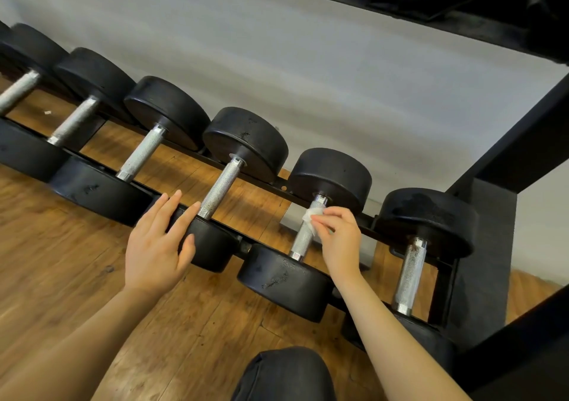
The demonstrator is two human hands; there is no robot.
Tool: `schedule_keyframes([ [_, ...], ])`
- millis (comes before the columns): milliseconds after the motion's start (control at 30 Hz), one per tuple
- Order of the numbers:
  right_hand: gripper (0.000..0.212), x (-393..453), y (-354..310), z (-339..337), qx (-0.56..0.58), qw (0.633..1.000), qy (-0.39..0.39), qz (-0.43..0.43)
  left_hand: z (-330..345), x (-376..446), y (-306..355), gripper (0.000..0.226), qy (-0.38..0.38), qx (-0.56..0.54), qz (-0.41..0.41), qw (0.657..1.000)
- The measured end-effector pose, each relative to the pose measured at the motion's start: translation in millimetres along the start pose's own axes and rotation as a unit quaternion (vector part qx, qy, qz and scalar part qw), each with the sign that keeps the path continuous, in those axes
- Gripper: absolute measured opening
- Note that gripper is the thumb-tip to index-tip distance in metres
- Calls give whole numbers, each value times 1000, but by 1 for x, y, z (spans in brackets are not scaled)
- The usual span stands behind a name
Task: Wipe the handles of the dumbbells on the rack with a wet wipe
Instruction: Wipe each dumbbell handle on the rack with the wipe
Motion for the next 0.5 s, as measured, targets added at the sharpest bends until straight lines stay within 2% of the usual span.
schedule_keyframes([
  [200, 15, -8, 12, 3, 20, 999, -37, 30, 1, -1, -1, 52, -1, 0, -3, 1000],
  [367, 13, 8, 10, -3, 17, 999, -7, 46, 0, -1, -1, 51, 1, -1, -2, 1000],
  [500, 15, -7, 6, 5, 16, 998, -61, 24, 0, -1, -1, 51, 3, -1, -3, 1000],
])
Point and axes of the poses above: each hand's wrist, its own x-axis towards the middle knuckle, its own z-axis out of the palm, y = z × x, the point moved 8 cm from there along x, towards the middle knuckle, and after that the axes turned 4 degrees about x, right-handed, at the moved point
